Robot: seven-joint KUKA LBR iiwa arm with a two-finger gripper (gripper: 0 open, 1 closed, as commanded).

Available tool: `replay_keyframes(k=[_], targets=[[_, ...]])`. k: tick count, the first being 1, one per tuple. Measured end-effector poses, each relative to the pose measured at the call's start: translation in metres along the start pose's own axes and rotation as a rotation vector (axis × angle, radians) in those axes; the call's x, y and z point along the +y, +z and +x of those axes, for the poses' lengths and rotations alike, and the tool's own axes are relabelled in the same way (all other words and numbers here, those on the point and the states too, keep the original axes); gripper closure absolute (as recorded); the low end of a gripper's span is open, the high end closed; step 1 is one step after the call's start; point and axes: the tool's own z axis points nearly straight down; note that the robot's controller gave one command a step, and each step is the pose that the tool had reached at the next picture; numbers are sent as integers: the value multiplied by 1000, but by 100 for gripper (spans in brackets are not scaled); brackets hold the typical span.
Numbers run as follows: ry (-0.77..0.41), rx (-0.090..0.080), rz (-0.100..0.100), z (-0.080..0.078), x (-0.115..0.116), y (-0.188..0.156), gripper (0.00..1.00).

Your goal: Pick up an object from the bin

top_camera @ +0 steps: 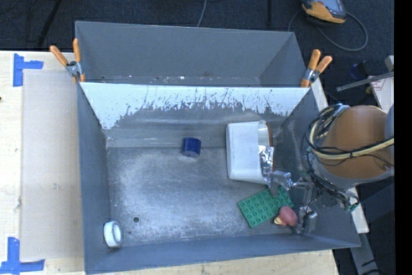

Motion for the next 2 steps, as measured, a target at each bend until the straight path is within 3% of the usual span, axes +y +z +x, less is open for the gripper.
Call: replay_keyframes(k=[1,2], targets=[[-255,-18,13,-1,48,-3,0],[-256,-9,5,1,50,-2,100]])
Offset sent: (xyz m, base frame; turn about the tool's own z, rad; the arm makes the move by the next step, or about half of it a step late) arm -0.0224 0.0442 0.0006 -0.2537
